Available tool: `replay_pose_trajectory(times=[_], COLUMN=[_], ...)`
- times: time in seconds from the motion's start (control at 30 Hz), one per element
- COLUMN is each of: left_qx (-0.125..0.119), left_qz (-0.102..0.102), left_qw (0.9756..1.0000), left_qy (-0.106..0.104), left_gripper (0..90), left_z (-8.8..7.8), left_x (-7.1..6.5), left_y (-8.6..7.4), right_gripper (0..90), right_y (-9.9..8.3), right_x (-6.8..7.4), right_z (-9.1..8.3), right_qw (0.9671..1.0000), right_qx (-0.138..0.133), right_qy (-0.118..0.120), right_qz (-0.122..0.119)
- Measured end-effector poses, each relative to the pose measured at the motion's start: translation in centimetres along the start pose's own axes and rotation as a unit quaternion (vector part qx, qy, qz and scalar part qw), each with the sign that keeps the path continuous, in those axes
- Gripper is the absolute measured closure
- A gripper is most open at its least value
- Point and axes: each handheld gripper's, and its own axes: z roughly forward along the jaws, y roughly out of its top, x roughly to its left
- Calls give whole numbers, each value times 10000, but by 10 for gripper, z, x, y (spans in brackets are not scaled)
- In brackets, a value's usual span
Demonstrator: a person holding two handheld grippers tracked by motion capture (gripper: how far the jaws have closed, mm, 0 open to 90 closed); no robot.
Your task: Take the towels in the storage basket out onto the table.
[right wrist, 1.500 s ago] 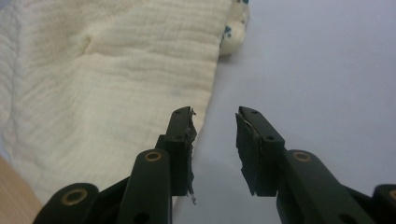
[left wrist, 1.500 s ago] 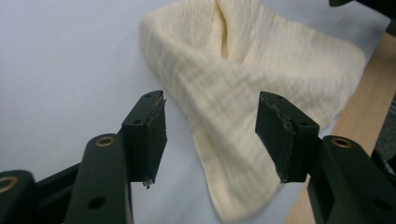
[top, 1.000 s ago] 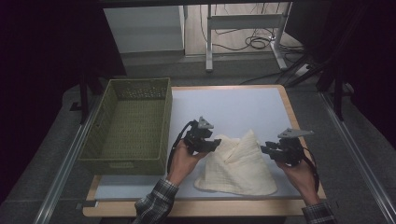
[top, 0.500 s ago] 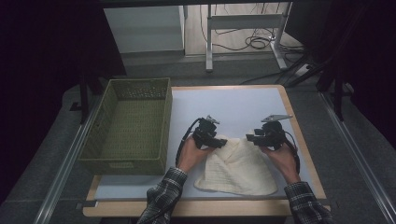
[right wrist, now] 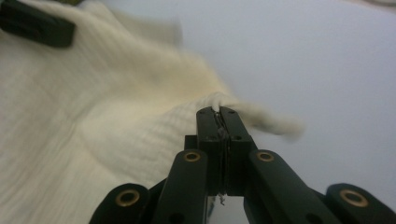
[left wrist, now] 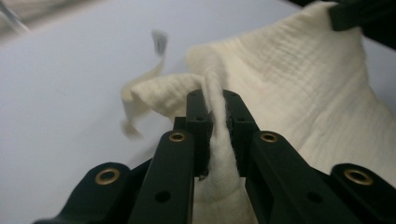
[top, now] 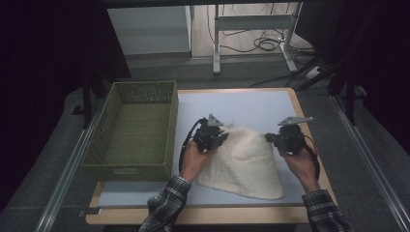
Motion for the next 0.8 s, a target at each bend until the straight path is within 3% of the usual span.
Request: replay_pose_trajectory(times=[0.07,0.17,0.23,0.27,0.3,0.37,0.53,0.6,0.63,0.67,0.7,0.73,0.8], left_qx=[-248,226,393,393,469,503,513,502,551,551,625,625,686], left_qz=[35,-189,-207,-207,-324,-326,-373,-384,-326,-326,-274,-274,-259], left_qw=[9992,9974,9962,9962,9959,9961,9968,9971,9971,9971,9969,9969,9965], left_qy=[320,653,749,749,699,650,488,424,420,420,397,397,401], left_gripper=[792,488,413,383,373,379,453,486,506,521,537,540,560], left_z=[-11,3,16,16,22,24,15,8,0,0,-7,-7,-19], left_x=[2,12,17,17,19,17,11,4,-4,-4,-10,-10,-15], left_y=[4,4,-3,-3,-11,-18,-28,-36,-47,-47,-60,-60,-79], right_gripper=[882,853,735,724,716,696,688,690,694,699,704,704,710], right_y=[3,1,-8,-14,-21,-32,-44,-50,-59,-63,-68,-68,-83], right_x=[-4,-15,-24,-30,-33,-38,-35,-29,-18,-14,-7,-7,11], right_z=[-14,-17,-5,0,4,6,-5,-13,-20,-22,-25,-25,-33], right_qw=[9999,9996,9987,9982,9978,9974,9979,9985,9992,9993,9993,9993,9991], right_qx=[-137,-104,73,138,149,158,162,151,183,211,232,232,281], right_qy=[-36,-206,-397,-412,-407,-356,-324,-218,-65,-13,56,56,279], right_qz=[44,190,312,411,503,606,534,484,361,313,279,279,174])
